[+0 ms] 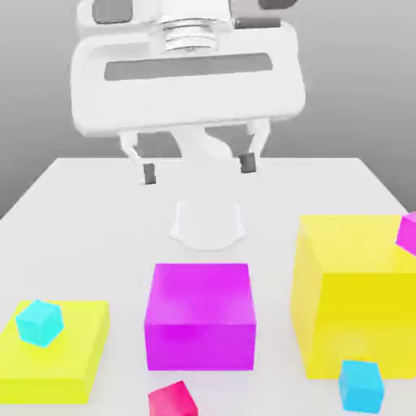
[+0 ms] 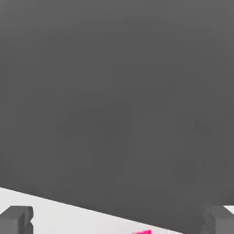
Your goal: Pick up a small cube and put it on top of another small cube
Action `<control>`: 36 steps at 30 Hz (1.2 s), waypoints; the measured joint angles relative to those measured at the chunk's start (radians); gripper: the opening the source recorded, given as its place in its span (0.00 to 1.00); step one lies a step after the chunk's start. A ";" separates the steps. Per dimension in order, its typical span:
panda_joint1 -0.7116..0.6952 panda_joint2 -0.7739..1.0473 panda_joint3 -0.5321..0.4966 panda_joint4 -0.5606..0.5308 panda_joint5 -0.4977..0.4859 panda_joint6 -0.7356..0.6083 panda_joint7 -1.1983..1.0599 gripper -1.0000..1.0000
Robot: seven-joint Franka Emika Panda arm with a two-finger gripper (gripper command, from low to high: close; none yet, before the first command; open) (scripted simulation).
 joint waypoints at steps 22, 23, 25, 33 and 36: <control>-0.063 0.626 0.034 0.003 0.027 0.289 -0.267 0.00; -0.063 0.626 0.034 0.003 0.027 0.288 -0.267 0.00; -0.064 0.631 0.035 0.003 0.028 0.292 -0.268 0.00; -0.085 0.366 -0.103 -0.062 -0.078 0.101 -0.192 0.00; -0.145 0.264 -0.188 -0.094 -0.123 0.036 -0.160 0.00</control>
